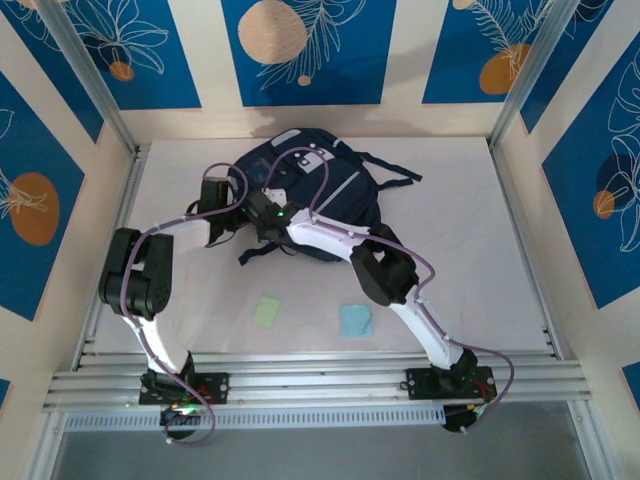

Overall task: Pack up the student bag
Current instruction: Zip the student bag at the top-center of the table.

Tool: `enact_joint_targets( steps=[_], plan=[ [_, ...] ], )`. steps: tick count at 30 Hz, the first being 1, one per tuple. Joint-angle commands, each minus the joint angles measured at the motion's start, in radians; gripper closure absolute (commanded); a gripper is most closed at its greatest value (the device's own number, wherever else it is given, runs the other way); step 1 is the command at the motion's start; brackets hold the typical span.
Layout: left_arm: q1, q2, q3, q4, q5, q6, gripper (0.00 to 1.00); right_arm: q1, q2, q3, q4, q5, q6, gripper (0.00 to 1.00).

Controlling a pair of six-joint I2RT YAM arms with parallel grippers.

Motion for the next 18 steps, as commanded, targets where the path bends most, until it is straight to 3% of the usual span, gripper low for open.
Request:
enact_joint_targets(
  steps=[1,9,15,18],
  plan=[
    [-0.001,-0.003,0.011,0.014,0.045,-0.019,0.3,-0.051,-0.077,-0.11,0.064,-0.11,-0.034,1.0],
    [-0.008,0.078,0.032,0.109,0.033,-0.098,0.28,-0.097,-0.255,-0.212,0.077,-0.508,0.012,1.0],
    [-0.031,0.135,0.091,0.115,-0.006,-0.086,0.28,-0.112,-0.303,-0.291,0.063,-0.663,0.065,1.0],
    [-0.033,0.158,0.11,0.121,-0.014,-0.085,0.36,-0.122,-0.311,-0.325,0.045,-0.688,0.066,1.0]
  ],
)
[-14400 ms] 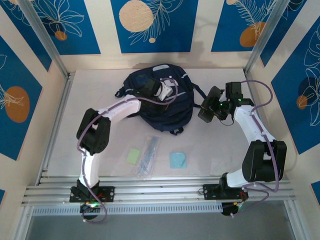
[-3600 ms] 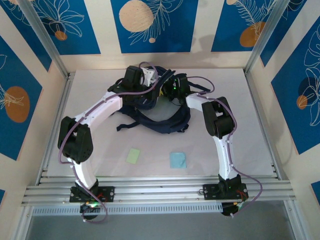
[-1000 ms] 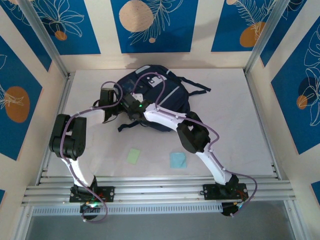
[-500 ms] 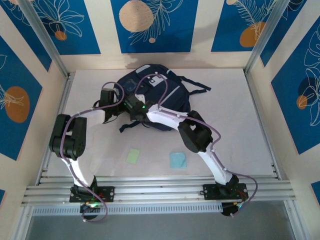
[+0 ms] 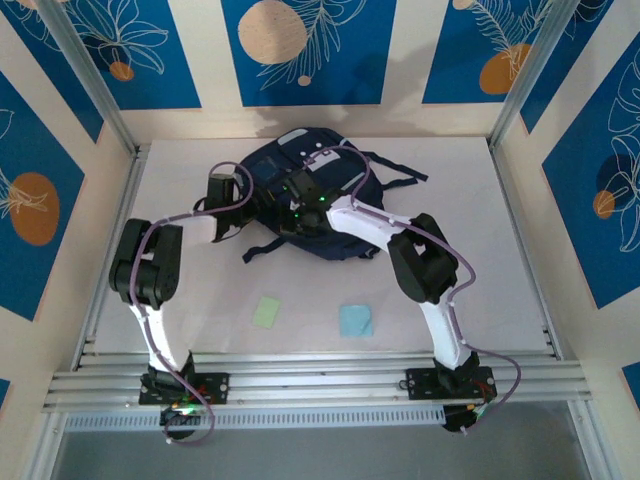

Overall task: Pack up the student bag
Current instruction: Zip the student bag at the top-center of the table.

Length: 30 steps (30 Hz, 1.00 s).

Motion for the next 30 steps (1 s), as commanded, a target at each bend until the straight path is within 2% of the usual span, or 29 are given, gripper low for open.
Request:
enact_joint_targets(
  steps=[1,3,7,14,18,22,30],
  plan=[
    [-0.016,0.053,0.042,0.042,-0.038,-0.008,0.38,0.019,-0.062,-0.036,-0.071,-0.166,0.016,1.0],
    [-0.015,0.063,0.053,0.046,-0.035,-0.014,0.41,0.015,-0.061,-0.046,-0.099,-0.169,0.004,1.0],
    [-0.016,0.06,0.064,0.031,-0.048,-0.002,0.4,-0.003,-0.077,-0.068,-0.18,-0.157,-0.028,1.0],
    [-0.013,0.055,0.106,-0.049,-0.066,0.064,0.37,-0.076,-0.209,-0.186,-0.299,-0.181,-0.11,1.0],
    [-0.016,0.026,0.119,-0.091,-0.041,0.065,0.36,-0.109,-0.255,-0.27,-0.237,-0.253,-0.116,1.0],
    [-0.022,-0.062,0.087,-0.126,0.0,0.032,0.35,-0.119,-0.233,-0.291,-0.14,-0.341,-0.107,1.0],
    [-0.12,-0.212,-0.07,-0.071,0.026,-0.127,0.32,-0.116,-0.192,-0.233,-0.06,-0.415,-0.124,1.0]
  ],
)
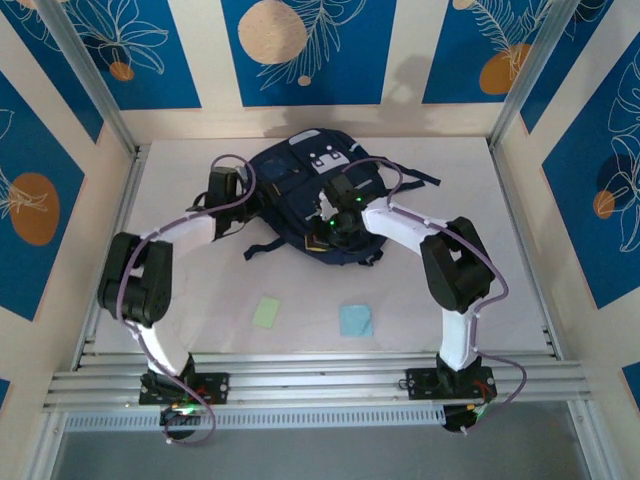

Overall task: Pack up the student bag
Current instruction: Zip the student bag at the top-center of the table.

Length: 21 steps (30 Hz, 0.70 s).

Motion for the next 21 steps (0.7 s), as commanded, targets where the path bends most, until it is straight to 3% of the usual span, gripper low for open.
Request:
enact_joint_targets(
  steps=[1,13,14,18,20,21],
  plan=[
    [-0.063,-0.033,-0.061,0.051,0.029,-0.099,0.32,0.017,0.011,0.041,0.027,-0.118,-0.03,1.0],
    [-0.168,0.05,-0.047,0.098,-0.036,-0.132,0.35,0.034,-0.024,-0.011,0.127,-0.227,0.024,1.0],
    [-0.169,0.054,-0.048,0.103,-0.044,-0.13,0.4,0.033,-0.027,-0.022,0.124,-0.224,0.024,1.0],
    [-0.167,0.049,-0.057,0.113,-0.068,-0.104,0.85,0.016,-0.041,-0.043,0.021,-0.142,-0.033,1.0],
    [-0.164,0.035,-0.059,0.101,-0.076,-0.085,1.0,-0.003,-0.044,-0.042,-0.071,-0.086,-0.087,1.0],
    [-0.162,0.027,-0.058,0.089,-0.081,-0.073,1.0,-0.015,-0.046,-0.043,-0.118,-0.06,-0.117,1.0]
  ],
)
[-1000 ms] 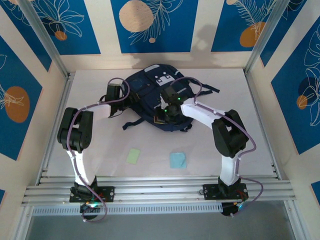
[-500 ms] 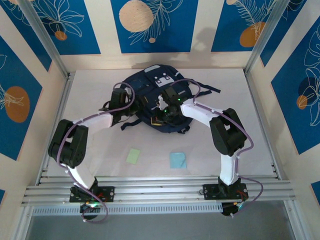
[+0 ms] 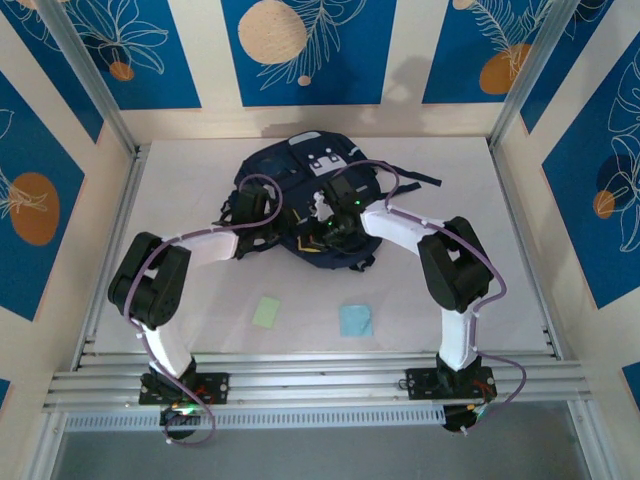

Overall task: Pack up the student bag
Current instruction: Zip the student bag at the top-center of the table.

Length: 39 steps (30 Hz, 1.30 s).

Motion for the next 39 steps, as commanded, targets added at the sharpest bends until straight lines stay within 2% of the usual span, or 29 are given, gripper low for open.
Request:
enact_joint_targets(
  steps=[1,5,12,19,24,27,32,36,39],
  plan=[
    [-0.001,-0.02,0.016,-0.009,-0.052,0.069,1.0,-0.028,-0.053,-0.02,-0.228,0.041,-0.116,1.0],
    [0.004,-0.038,0.02,-0.039,-0.053,0.103,1.0,-0.084,-0.091,-0.049,-0.362,0.184,-0.198,1.0],
    [0.006,-0.051,0.043,-0.086,-0.03,0.149,1.0,-0.193,-0.121,-0.036,-0.436,0.378,-0.245,1.0],
    [0.007,-0.064,0.033,-0.103,-0.036,0.166,1.0,-0.224,-0.114,0.029,-0.419,0.293,-0.264,1.0],
    [0.005,-0.062,0.035,-0.096,-0.004,0.149,1.0,-0.194,-0.115,0.029,-0.379,0.242,-0.256,1.0],
    [-0.001,-0.073,0.023,-0.054,0.035,0.093,1.0,-0.159,-0.139,0.028,-0.325,0.17,-0.203,0.99],
    [-0.011,-0.115,-0.018,0.108,0.09,-0.077,1.0,-0.103,-0.206,-0.035,-0.152,0.068,-0.051,0.77],
    [-0.013,-0.147,-0.006,0.167,0.096,-0.162,1.0,-0.07,-0.25,-0.066,-0.078,0.078,0.031,0.54],
    [-0.02,-0.169,0.002,0.194,0.081,-0.198,1.0,-0.051,-0.269,-0.076,-0.054,0.106,0.102,0.43]
  ],
)
